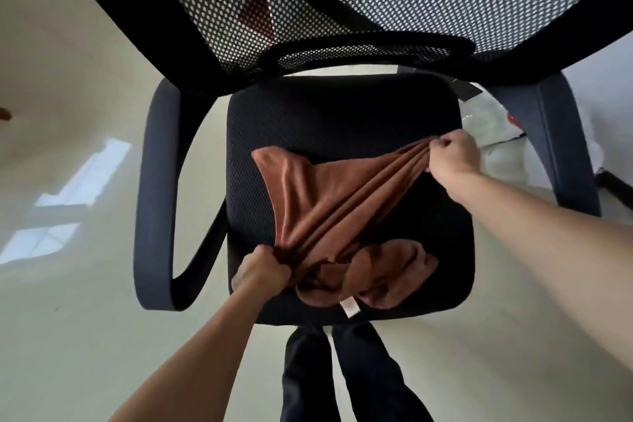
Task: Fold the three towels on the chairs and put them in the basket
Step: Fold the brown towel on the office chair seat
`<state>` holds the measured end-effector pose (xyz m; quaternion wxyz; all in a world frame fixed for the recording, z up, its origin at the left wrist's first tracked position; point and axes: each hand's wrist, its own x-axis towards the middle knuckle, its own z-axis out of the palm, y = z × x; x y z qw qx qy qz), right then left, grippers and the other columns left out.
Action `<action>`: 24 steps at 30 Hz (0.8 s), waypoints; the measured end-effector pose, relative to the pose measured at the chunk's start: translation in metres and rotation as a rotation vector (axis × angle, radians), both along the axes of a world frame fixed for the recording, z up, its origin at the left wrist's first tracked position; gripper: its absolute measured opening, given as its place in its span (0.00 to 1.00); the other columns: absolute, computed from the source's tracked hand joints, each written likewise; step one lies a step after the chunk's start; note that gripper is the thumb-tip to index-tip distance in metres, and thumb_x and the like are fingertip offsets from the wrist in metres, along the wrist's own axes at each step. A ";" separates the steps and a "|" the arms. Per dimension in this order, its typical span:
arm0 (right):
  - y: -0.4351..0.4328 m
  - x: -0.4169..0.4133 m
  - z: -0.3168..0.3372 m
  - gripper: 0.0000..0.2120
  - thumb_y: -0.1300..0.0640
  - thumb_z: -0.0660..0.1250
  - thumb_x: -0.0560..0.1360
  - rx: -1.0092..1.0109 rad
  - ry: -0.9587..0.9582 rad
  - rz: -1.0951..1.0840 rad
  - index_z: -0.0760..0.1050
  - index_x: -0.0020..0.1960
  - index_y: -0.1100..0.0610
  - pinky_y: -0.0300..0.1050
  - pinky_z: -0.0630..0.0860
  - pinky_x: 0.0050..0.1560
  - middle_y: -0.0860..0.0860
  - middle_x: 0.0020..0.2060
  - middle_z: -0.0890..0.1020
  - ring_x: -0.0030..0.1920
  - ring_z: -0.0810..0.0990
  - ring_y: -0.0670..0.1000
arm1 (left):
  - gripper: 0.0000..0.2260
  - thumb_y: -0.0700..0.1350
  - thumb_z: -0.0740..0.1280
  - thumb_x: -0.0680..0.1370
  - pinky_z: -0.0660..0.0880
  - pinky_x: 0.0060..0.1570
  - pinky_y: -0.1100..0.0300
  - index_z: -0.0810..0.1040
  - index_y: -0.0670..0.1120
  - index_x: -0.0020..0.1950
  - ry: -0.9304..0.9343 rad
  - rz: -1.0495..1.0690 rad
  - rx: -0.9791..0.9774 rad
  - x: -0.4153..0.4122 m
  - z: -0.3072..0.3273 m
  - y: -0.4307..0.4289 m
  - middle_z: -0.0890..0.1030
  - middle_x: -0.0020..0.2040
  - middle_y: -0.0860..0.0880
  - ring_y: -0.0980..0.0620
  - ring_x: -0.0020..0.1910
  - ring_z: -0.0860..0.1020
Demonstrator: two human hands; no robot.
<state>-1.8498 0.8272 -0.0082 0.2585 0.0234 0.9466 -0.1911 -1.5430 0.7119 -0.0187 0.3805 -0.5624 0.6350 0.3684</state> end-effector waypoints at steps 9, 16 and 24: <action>-0.024 0.046 -0.001 0.26 0.42 0.70 0.72 0.049 -0.086 0.375 0.69 0.64 0.52 0.48 0.72 0.55 0.52 0.60 0.78 0.60 0.77 0.57 | 0.08 0.48 0.73 0.72 0.75 0.29 0.63 0.78 0.45 0.39 0.507 0.799 -0.044 -0.084 0.015 -0.051 0.82 0.38 0.47 0.49 0.36 0.80; -0.013 0.033 0.022 0.13 0.52 0.70 0.74 -0.393 0.218 -0.015 0.74 0.55 0.56 0.36 0.69 0.48 0.46 0.43 0.77 0.46 0.77 0.49 | 0.06 0.42 0.65 0.75 0.78 0.52 0.54 0.78 0.53 0.43 0.758 0.602 -0.423 -0.095 0.023 -0.063 0.81 0.42 0.52 0.50 0.46 0.80; 0.046 0.056 0.015 0.19 0.53 0.70 0.74 -0.102 -0.006 0.050 0.69 0.60 0.59 0.48 0.71 0.51 0.56 0.53 0.79 0.53 0.78 0.59 | 0.10 0.47 0.65 0.78 0.76 0.51 0.50 0.79 0.42 0.52 0.556 0.326 -0.446 -0.082 0.008 -0.049 0.82 0.47 0.43 0.42 0.49 0.79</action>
